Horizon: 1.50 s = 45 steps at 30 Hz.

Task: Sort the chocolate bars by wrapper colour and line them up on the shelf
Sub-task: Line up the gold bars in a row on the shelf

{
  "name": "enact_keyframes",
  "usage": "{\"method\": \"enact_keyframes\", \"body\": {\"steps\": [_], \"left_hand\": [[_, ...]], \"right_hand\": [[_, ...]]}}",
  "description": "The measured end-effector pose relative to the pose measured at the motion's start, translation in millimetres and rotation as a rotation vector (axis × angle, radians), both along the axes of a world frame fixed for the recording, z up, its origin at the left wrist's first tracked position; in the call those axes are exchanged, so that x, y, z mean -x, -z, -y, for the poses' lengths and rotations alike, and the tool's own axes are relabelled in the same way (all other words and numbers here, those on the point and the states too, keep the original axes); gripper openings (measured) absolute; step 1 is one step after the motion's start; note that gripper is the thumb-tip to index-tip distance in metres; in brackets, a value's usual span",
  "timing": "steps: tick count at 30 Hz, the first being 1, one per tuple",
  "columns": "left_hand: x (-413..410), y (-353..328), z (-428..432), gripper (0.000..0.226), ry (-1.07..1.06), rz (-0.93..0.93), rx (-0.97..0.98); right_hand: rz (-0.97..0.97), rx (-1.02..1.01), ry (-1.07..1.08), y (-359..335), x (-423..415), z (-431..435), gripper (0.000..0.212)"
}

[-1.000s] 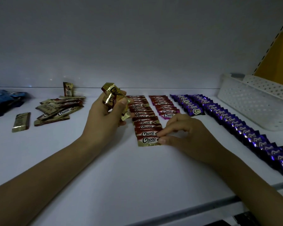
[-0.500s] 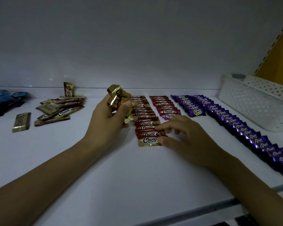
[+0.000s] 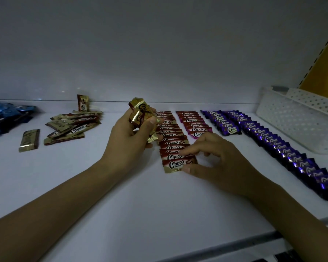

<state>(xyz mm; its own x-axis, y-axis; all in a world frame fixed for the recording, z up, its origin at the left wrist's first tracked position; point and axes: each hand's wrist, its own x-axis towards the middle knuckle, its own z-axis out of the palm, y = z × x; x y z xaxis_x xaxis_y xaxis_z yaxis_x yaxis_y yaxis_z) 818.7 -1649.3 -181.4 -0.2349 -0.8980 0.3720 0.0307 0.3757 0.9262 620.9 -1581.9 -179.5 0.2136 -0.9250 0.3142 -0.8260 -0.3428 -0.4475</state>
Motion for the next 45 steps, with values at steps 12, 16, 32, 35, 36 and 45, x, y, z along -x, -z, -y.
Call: {"method": "enact_keyframes", "body": {"steps": [12, 16, 32, 35, 36, 45], "left_hand": [[1, 0, -1, 0.01, 0.015, -0.011, 0.005], [1, 0, 0, 0.011, 0.019, -0.008, 0.006], [2, -12, -15, 0.031, 0.368, -0.15, -0.152], [7, -9, -23, 0.031, 0.586, -0.074, -0.175], [9, -9, -25, 0.033, 0.622, -0.041, -0.165], [9, -2, -19, 0.022, 0.329, 0.033, 0.07]], "right_hand": [[-0.062, 0.023, -0.032, 2, -8, 0, 0.031], [-0.052, 0.054, -0.013, 2, -9, 0, 0.031], [0.258, 0.189, 0.099, -1, -14, 2, 0.017], [0.417, 0.103, -0.012, -6, -16, 0, 0.008], [0.461, 0.086, -0.052, -7, -16, 0, 0.01], [0.601, 0.151, -0.083, -3, -12, 1, 0.017]]}}
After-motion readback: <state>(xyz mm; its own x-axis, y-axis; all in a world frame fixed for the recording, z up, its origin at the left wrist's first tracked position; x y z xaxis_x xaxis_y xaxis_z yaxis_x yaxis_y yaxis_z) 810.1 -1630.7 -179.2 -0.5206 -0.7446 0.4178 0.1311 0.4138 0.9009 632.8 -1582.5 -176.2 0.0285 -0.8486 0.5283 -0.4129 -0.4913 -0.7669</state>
